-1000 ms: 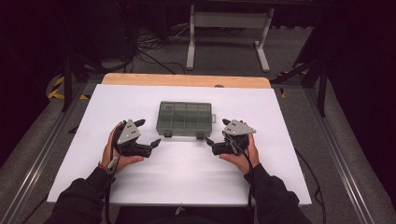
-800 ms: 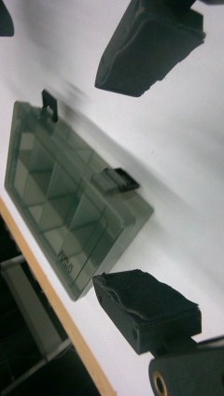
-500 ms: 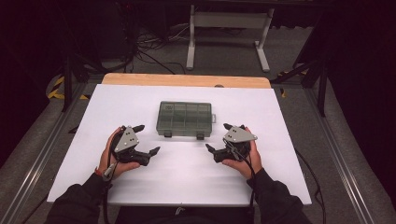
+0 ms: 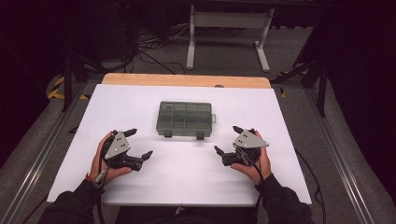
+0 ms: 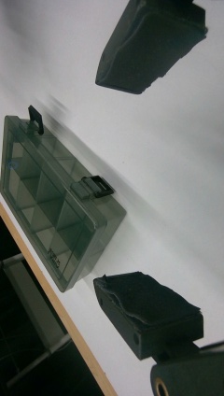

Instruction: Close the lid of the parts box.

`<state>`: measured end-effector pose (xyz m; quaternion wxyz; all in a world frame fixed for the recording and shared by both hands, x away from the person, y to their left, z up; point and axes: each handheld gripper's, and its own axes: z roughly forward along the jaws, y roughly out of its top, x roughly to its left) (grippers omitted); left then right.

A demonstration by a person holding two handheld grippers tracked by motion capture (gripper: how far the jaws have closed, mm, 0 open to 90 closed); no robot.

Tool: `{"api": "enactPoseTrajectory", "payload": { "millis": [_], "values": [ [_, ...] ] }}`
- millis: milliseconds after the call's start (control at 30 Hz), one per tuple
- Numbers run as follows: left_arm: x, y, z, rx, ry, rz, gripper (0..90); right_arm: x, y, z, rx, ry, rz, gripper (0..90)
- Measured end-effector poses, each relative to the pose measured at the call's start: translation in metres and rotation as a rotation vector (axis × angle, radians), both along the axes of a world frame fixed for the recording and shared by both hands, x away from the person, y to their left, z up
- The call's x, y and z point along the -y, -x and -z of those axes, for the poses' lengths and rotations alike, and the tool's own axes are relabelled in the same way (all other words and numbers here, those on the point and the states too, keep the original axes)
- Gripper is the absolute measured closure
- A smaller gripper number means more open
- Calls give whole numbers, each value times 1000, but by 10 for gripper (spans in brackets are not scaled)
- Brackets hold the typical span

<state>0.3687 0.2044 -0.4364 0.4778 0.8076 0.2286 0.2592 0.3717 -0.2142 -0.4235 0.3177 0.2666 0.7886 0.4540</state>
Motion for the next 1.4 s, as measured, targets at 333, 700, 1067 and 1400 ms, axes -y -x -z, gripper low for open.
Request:
{"api": "enactPoseTrajectory", "payload": {
  "millis": [333,700,1067,1400],
  "values": [
    [-22,8,2,-2,2,-38,60,27,11,4,2,-1,53,55],
    [-39,20,7,-20,8,-53,55,40,23,9,1,10,73,55],
    [-48,32,10,-36,-4,-62,49,45,38,20,-5,33,78,52],
    [-54,44,14,-53,-9,-59,48,48,53,23,13,50,74,46]
  ]
}}
